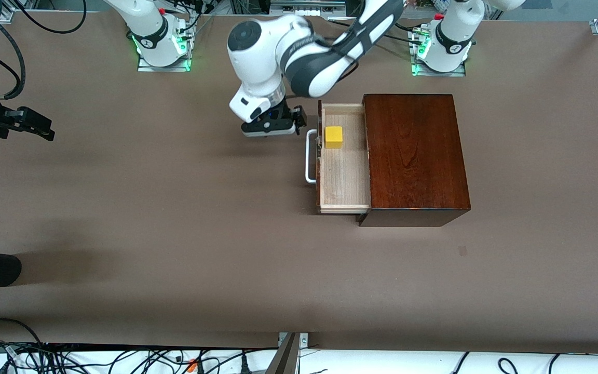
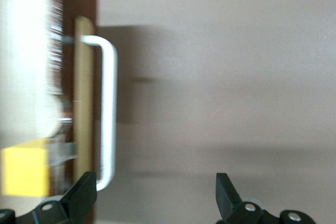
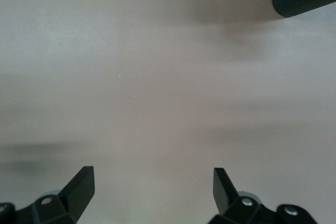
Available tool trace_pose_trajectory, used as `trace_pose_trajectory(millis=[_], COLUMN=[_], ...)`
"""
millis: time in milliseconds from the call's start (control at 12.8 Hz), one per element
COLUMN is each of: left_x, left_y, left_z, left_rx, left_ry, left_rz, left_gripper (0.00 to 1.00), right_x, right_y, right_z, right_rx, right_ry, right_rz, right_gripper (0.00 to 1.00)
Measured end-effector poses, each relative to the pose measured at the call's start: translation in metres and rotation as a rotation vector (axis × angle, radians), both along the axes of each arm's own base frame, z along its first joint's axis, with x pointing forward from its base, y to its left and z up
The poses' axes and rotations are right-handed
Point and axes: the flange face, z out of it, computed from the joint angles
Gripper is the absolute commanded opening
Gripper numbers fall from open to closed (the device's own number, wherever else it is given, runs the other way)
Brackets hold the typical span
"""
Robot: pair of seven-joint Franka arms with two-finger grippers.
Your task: Open drawer, take yellow block, close drawer
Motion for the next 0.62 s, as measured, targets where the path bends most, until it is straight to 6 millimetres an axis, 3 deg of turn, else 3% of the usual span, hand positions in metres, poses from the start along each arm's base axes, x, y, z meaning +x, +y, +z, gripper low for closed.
trace_pose_trajectory(millis=[234, 390, 625], left_x=[0.022, 0.046, 0.085], left_y=[0.041, 0.083, 0.154], left_z=[0.063, 0.1, 0.15], left_rx=[0.018, 0.033, 0.015], left_ry=[-0.013, -0.012, -0.005], left_rz=[0.012, 0.02, 0.025], left_gripper=[1.0, 1.0, 1.0], right_x=[0.0, 0.0, -0.008], right_y=[0.001, 0.005, 0.027], right_z=[0.002, 0.007, 0.021], right_rx=[0.0, 0.006, 0.08], right_ry=[-0.004, -0.011, 0.008], right_rz=[0.002, 0.008, -0.034], right_gripper=[1.0, 1.0, 1.0])
